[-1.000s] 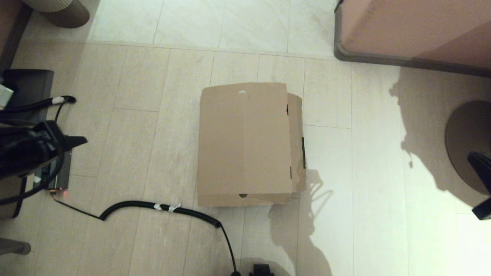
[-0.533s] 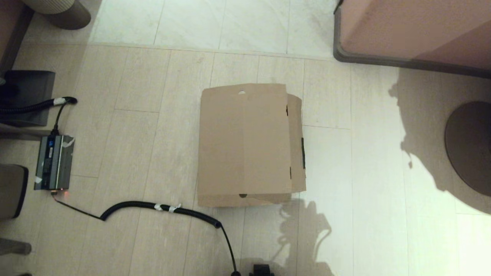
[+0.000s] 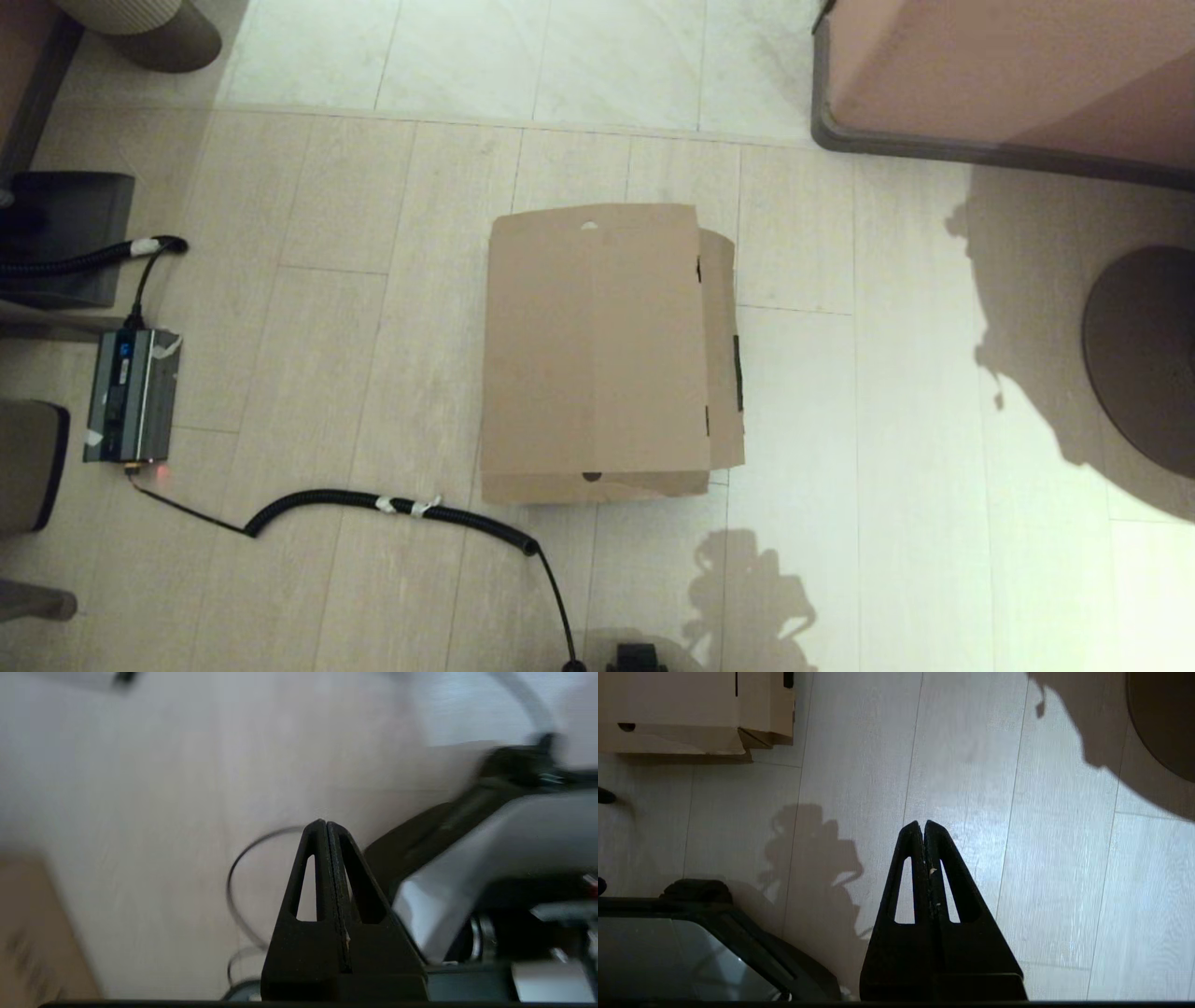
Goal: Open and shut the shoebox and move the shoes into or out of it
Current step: Open the shoe box
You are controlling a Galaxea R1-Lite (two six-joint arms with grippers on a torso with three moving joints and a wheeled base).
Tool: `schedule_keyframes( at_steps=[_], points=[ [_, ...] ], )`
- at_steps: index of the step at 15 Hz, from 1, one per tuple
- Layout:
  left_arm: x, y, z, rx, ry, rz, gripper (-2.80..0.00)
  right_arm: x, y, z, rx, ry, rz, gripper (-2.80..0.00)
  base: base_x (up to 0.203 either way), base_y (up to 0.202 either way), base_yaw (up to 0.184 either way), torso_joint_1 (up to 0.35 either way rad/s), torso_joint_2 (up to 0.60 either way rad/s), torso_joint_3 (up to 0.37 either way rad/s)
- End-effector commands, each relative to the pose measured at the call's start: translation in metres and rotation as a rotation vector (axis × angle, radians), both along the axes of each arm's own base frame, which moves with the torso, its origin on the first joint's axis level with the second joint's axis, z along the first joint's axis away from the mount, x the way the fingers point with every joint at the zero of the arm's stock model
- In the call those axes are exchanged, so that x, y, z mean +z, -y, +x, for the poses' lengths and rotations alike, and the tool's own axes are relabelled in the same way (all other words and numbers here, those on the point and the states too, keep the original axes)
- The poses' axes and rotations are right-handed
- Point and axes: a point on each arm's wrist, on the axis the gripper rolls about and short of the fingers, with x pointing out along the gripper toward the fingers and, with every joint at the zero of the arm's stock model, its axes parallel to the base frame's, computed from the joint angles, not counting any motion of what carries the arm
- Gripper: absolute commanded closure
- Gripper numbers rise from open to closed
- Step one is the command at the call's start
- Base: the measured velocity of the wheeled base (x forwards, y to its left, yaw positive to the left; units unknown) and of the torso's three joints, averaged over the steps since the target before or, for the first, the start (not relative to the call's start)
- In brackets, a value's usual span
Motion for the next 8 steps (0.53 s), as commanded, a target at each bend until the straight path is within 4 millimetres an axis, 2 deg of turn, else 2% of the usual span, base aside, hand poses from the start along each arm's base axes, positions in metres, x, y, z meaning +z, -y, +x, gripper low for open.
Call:
schedule_keyframes(
  at_steps=[1,5,8],
  points=[
    [-0.002,0.0,-0.008,-0.071,0.075,0.011,0.0,0.001,0.0,0.0,0.002,-0.019,0.0,0.0,0.0,0.0,0.0,0.0,0.0,0.0],
    [-0.009,-0.001,-0.029,-0.048,0.325,0.025,0.0,0.001,0.0,-0.002,-0.005,-0.002,0.019,0.0,0.0,0.0,0.0,0.0,0.0,0.0],
    [-0.01,-0.001,-0.027,-0.031,0.378,-0.003,0.0,0.0,0.0,-0.001,-0.008,-0.001,0.019,0.0,0.0,0.0,0.0,0.0,0.0,0.0]
  ],
)
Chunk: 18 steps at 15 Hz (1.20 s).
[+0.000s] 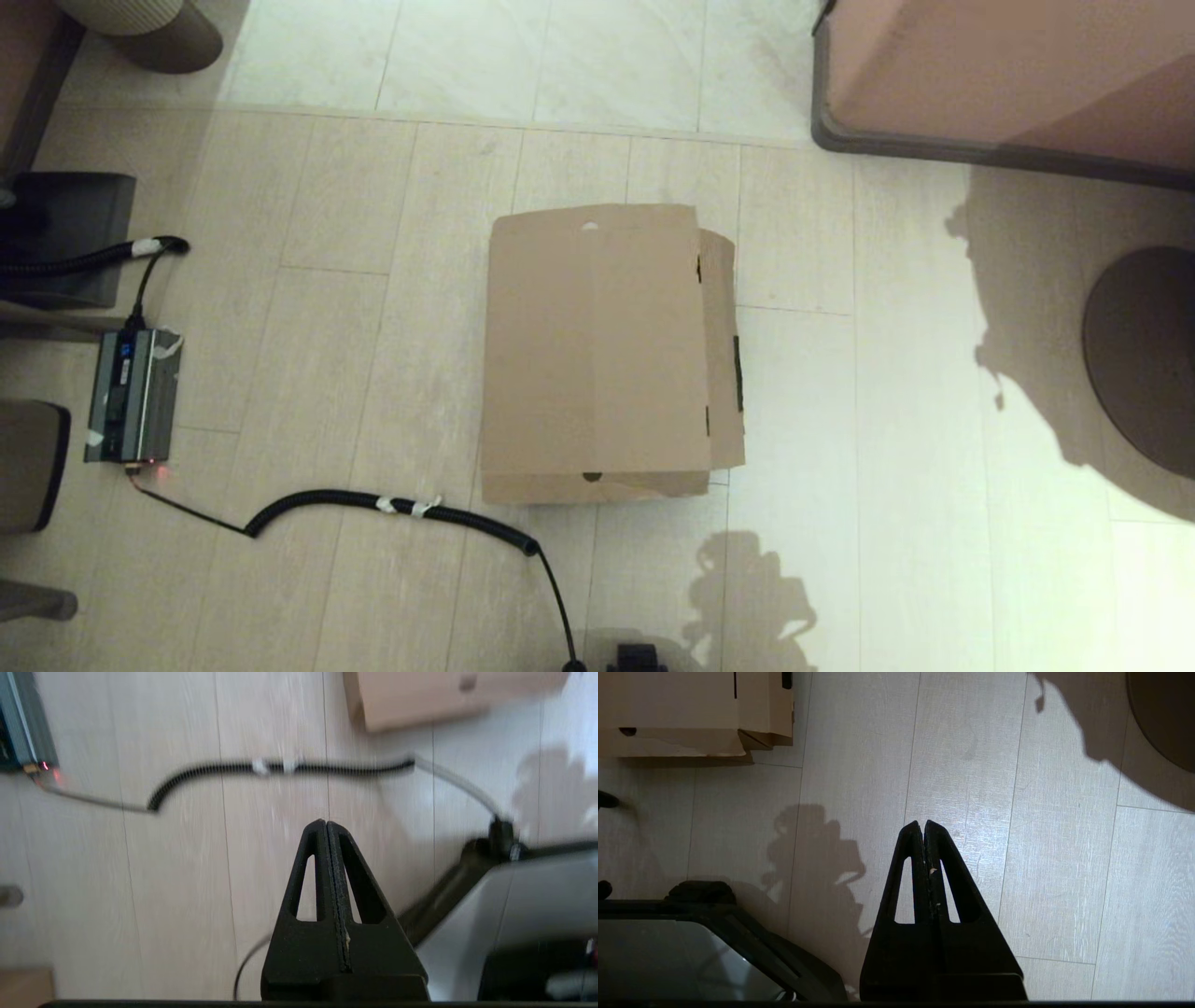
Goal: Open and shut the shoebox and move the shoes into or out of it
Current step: Open the shoe box
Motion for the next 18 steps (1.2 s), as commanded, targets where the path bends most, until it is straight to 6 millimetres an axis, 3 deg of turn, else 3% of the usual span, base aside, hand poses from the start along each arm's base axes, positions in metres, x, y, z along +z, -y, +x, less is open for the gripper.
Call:
schedule_keyframes(
  at_steps=[1,5,11,16,18],
  points=[
    [-0.002,0.0,-0.002,0.001,0.031,-0.004,0.0,0.0,0.0,0.0,0.0,-0.005,0.001,0.0,0.0,0.0,0.0,0.0,0.0,0.0],
    [0.001,0.0,0.002,0.015,0.138,-0.052,0.0,0.002,0.0,0.004,-0.012,0.094,0.011,0.0,0.0,0.0,0.0,0.0,0.0,0.0],
    [0.0,0.0,0.002,0.02,0.135,-0.114,0.0,0.0,0.0,0.009,0.009,0.004,0.014,0.0,0.0,0.0,0.0,0.0,0.0,0.0],
    [0.0,0.0,0.002,0.019,0.129,-0.113,0.0,0.0,0.001,0.004,-0.036,0.077,0.109,0.0,0.0,0.0,0.0,0.0,0.0,0.0],
    [0.008,0.0,0.002,0.011,0.126,-0.098,0.0,0.002,0.001,0.009,-0.035,0.02,0.095,0.0,0.0,0.0,0.0,0.0,0.0,0.0]
  ],
)
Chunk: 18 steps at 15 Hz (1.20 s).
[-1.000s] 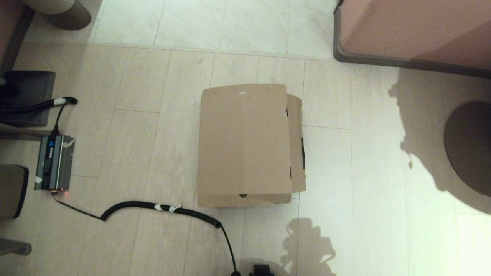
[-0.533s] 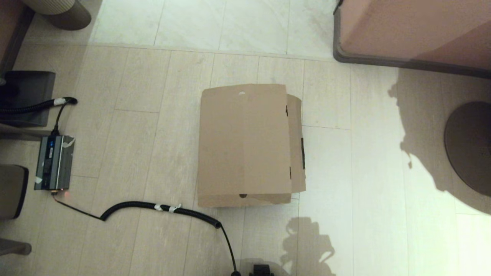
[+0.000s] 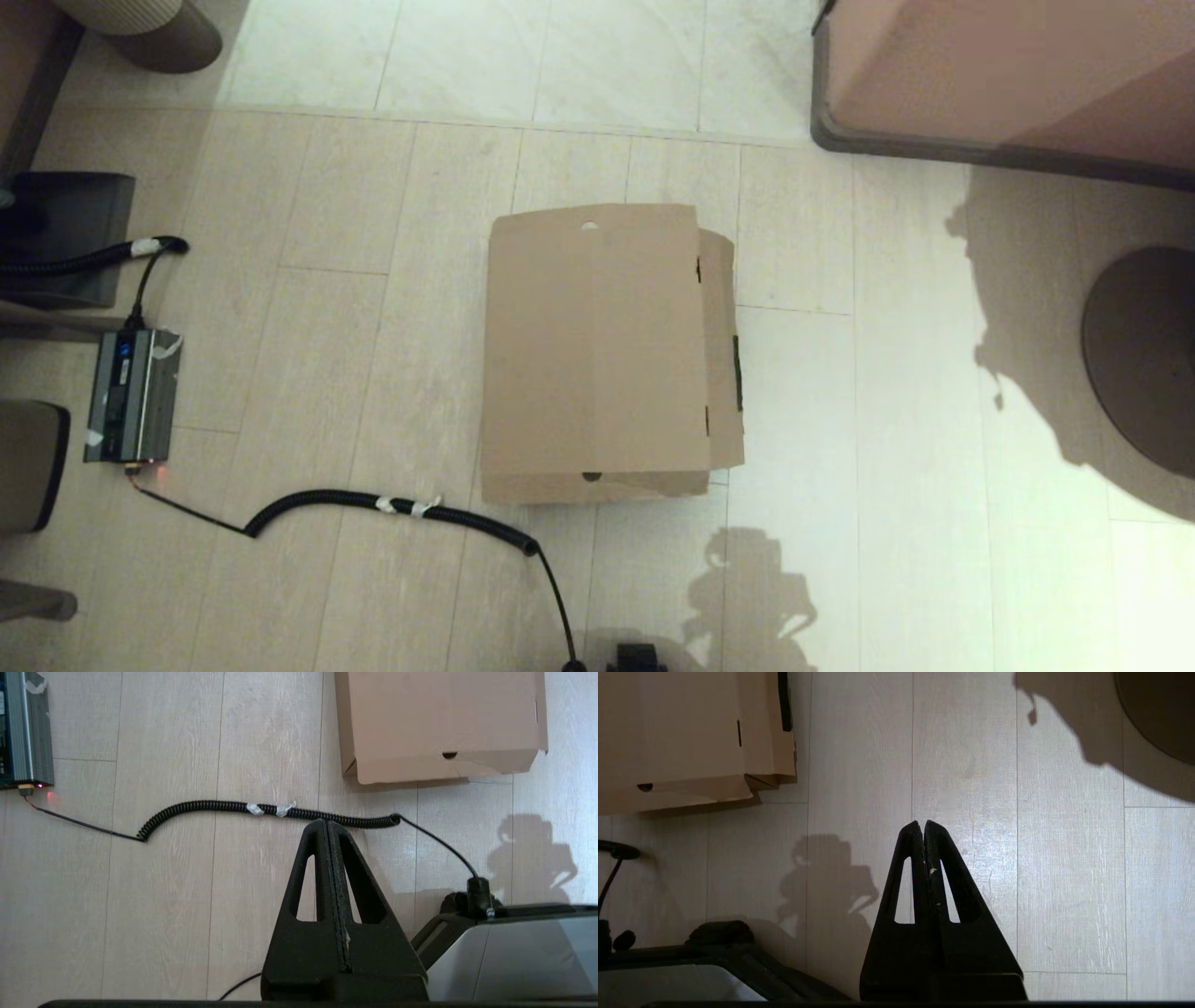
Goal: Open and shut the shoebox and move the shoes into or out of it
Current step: Open the shoe box
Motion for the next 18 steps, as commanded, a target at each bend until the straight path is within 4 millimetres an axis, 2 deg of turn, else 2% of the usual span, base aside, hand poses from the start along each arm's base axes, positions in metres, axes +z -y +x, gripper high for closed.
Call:
schedule_keyframes(
  at_steps=[1,2,3,4,5,6,8,10,13,16,18],
  points=[
    [0.014,0.0,0.002,-0.017,-0.023,-0.002,0.0,0.008,0.0,0.007,0.013,-0.069,0.01,0.0,0.0,0.0,0.0,0.0,0.0,0.0],
    [0.027,0.001,0.006,-0.039,-0.06,-0.021,0.0,0.025,-0.001,0.01,0.035,-0.073,0.05,0.0,0.0,0.0,0.0,0.0,0.0,0.0],
    [0.045,0.001,0.014,-0.074,-0.116,-0.067,0.0,0.053,-0.002,0.018,0.063,-0.081,0.118,0.0,0.0,0.0,0.0,0.0,0.0,0.0],
    [0.064,0.002,0.028,-0.11,-0.179,-0.129,0.0,0.078,-0.002,0.033,0.088,-0.116,0.195,0.0,0.0,0.0,0.0,0.0,0.0,0.0],
    [0.08,0.003,0.044,-0.132,-0.242,-0.193,0.0,0.095,-0.003,0.052,0.103,-0.169,0.26,0.0,0.0,0.0,0.0,0.0,0.0,0.0],
    [0.095,0.004,0.065,-0.146,-0.316,-0.268,0.0,0.105,-0.004,0.079,0.113,-0.24,0.321,0.0,0.0,0.0,0.0,0.0,0.0,0.0],
    [0.111,0.006,0.106,-0.163,-0.416,-0.379,0.0,0.107,-0.005,0.134,0.12,-0.321,0.394,0.0,0.0,0.0,0.0,0.0,0.0,0.0],
    [0.119,0.007,0.145,-0.196,-0.435,-0.457,0.0,0.095,-0.005,0.197,0.128,-0.331,0.437,0.0,0.0,0.0,0.0,0.0,0.0,0.0],
    [0.128,0.008,0.187,-0.237,-0.398,-0.522,0.0,0.056,-0.006,0.279,0.12,-0.319,0.47,0.0,0.0,0.0,0.0,0.0,0.0,0.0],
    [0.128,0.01,0.194,-0.296,-0.417,-0.568,0.0,0.012,-0.01,0.336,0.133,-0.27,0.481,0.0,0.0,0.0,0.0,0.0,0.0,0.0],
    [0.132,0.014,0.189,-0.315,-0.413,-0.608,0.0,-0.012,-0.029,0.362,0.192,-0.225,0.48,0.0,0.0,0.0,0.0,0.0,0.0,0.0]
  ],
)
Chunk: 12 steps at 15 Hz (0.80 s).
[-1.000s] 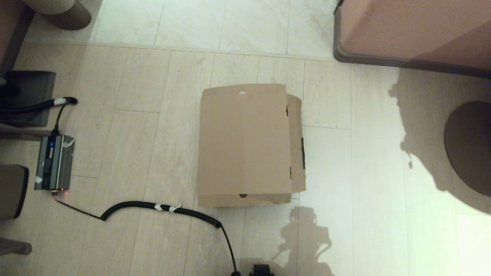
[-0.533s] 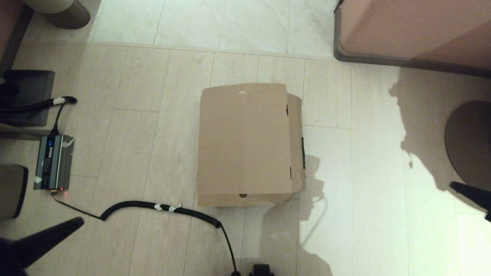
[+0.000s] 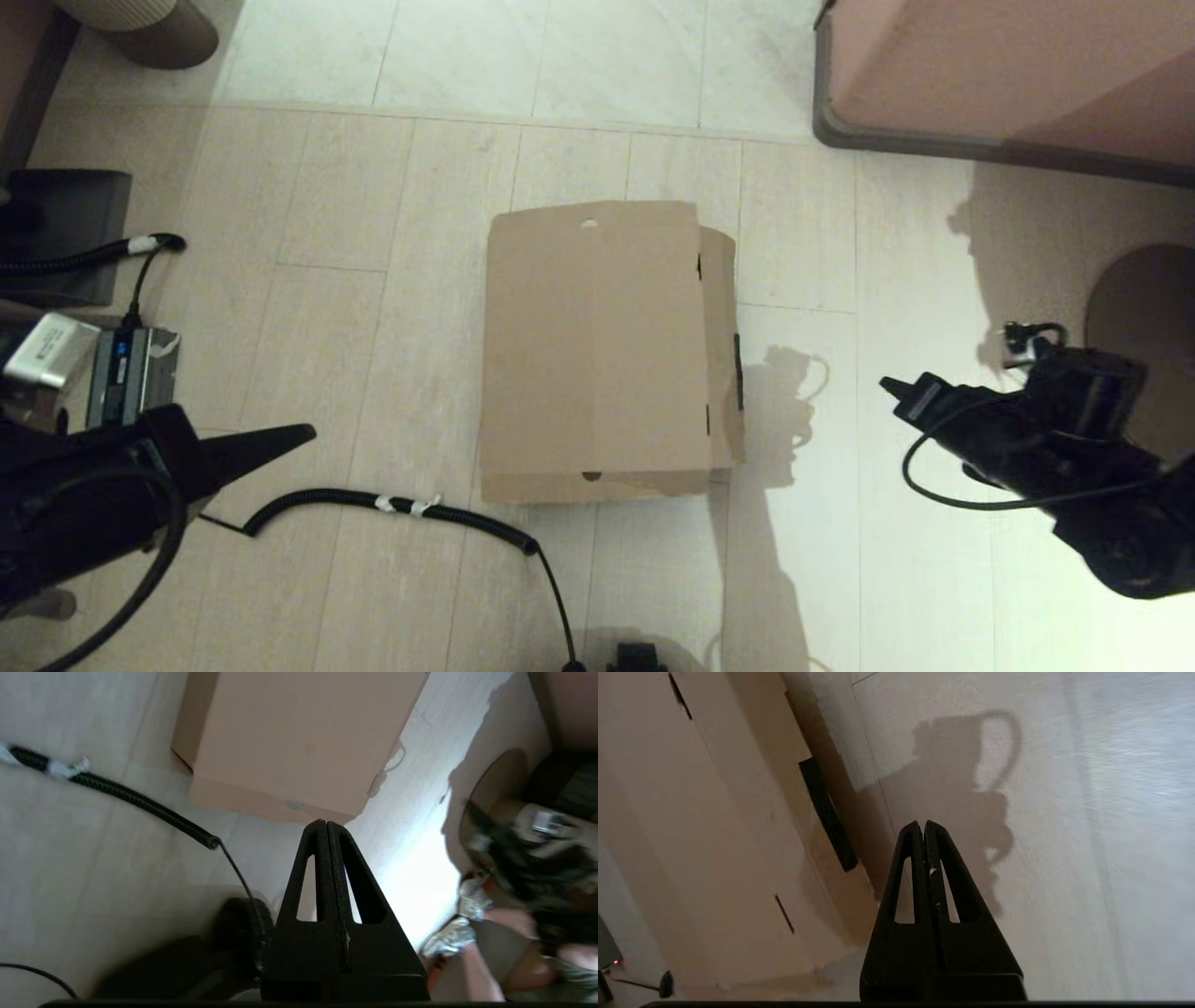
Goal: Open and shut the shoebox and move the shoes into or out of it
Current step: Open the shoe box
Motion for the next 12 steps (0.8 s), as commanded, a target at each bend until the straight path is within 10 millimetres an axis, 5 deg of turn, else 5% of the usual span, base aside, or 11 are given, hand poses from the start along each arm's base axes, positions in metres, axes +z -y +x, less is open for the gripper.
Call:
schedule_keyframes(
  at_steps=[1,4,7,12],
  points=[
    [0.002,0.003,-0.003,-0.013,0.001,-0.031,0.0,-0.051,-0.026,0.029,0.067,-0.035,0.002,0.0,0.0,0.0,0.0,0.0,0.0,0.0],
    [0.006,0.003,-0.017,-0.012,0.033,-0.041,0.0,-0.067,-0.064,0.055,0.13,0.03,-0.019,0.0,0.0,0.0,0.0,0.0,0.0,0.0],
    [0.002,0.002,-0.03,-0.009,0.045,-0.041,0.0,-0.089,-0.072,0.074,0.133,0.05,-0.116,0.0,0.0,0.0,0.0,0.0,0.0,0.0],
    [-0.007,0.002,-0.04,-0.008,0.028,-0.043,0.0,-0.094,-0.076,0.09,0.133,0.088,-0.12,0.0,0.0,0.0,0.0,0.0,0.0,0.0]
  ],
)
